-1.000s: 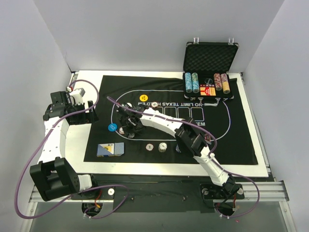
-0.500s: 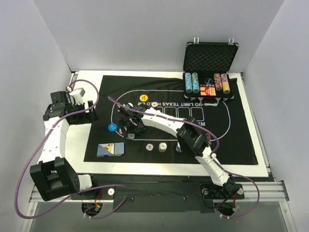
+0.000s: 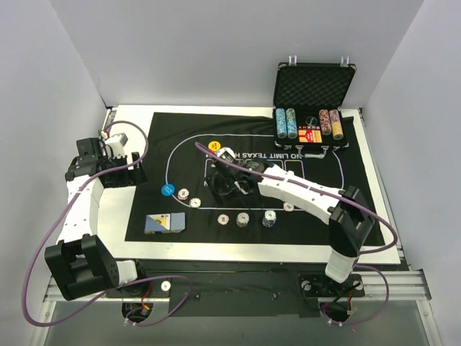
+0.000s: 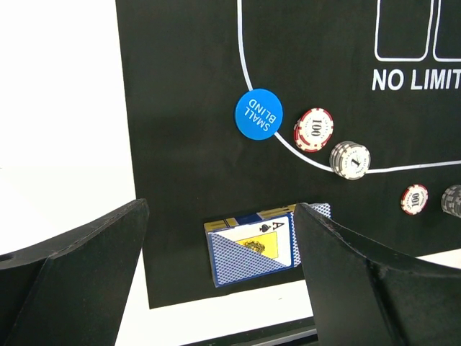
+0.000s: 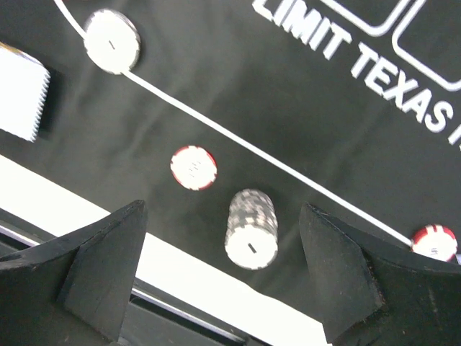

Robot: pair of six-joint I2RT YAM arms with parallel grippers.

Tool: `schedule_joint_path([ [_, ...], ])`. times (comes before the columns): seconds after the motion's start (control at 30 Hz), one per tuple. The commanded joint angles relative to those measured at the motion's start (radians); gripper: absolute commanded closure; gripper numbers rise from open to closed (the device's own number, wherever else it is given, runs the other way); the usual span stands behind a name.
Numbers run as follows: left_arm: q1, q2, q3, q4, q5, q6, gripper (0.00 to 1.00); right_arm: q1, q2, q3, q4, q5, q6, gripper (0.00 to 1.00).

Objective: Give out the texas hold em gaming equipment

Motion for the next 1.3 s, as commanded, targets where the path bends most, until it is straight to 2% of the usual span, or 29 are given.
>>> schedule_joint_path([
  [0.0, 0.006, -0.04, -0.011, 0.033, 0.028, 0.018, 0.07, -0.014, -0.069, -0.147, -0.012, 0.062, -0.014, 0.19],
  [0.17, 0.008, -0.036, 0.002, 0.024, 0.026, 0.014, 0.07, -0.03, -0.077, -0.182, -0.003, 0.033, -0.005, 0.2],
  [0.37, 0.008, -0.036, 0.015, 0.016, 0.016, 0.012, 0.07, -0.03, -0.045, -0.196, 0.002, 0.001, 0.007, 0.27],
  [0.87, 0.008, -0.026, 0.03, 0.017, 0.016, 0.008, 0.07, -0.007, -0.045, -0.296, 0.035, -0.019, 0.027, 0.29],
  [1.27, 0.008, -0.032, 0.018, 0.02, 0.002, 0.009, 0.07, -0.008, -0.042, -0.329, 0.065, -0.029, 0.045, 0.43],
])
